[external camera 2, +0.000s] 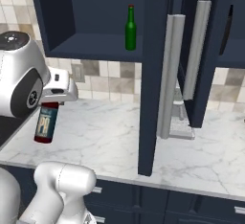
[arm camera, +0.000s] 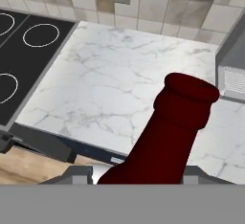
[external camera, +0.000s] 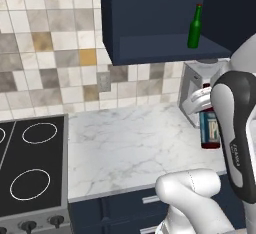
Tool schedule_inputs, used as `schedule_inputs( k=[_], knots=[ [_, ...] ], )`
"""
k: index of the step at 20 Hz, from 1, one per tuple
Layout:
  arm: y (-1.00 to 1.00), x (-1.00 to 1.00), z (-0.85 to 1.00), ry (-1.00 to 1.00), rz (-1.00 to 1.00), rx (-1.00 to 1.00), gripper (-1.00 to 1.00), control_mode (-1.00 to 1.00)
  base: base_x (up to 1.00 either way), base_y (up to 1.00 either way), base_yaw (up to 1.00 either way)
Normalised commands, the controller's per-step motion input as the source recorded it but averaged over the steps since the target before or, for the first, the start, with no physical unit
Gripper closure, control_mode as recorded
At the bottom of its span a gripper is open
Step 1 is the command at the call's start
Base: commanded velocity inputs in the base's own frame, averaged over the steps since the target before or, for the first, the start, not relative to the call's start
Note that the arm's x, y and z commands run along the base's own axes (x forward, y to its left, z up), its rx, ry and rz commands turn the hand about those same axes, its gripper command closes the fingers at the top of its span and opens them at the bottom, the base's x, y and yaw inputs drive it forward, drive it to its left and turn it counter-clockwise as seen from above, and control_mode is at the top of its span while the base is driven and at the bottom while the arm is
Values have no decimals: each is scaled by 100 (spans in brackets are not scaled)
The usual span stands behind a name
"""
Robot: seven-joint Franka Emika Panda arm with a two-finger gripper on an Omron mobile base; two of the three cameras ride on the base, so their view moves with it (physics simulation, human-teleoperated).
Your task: Sort all alcoholic drinks to one cabinet, and non-alcoholic drinks to the other.
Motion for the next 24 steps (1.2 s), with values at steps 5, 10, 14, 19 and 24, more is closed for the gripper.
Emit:
schedule_inputs(
  k=[5, 10, 14, 19, 24],
  knots=[
    [0, 0, 0, 0, 0, 0, 100, 100, 67, 28, 0],
    [9, 2, 31, -11, 0, 0, 100, -100, 7, 5, 0],
    [0, 0, 61, -35, 0, 0, 100, -100, 0, 0, 0],
    [1, 6, 57, -29, 0, 0, 100, -100, 0, 0, 0],
    [6, 30, 40, -16, 0, 0, 100, -100, 0, 0, 0]
  ],
)
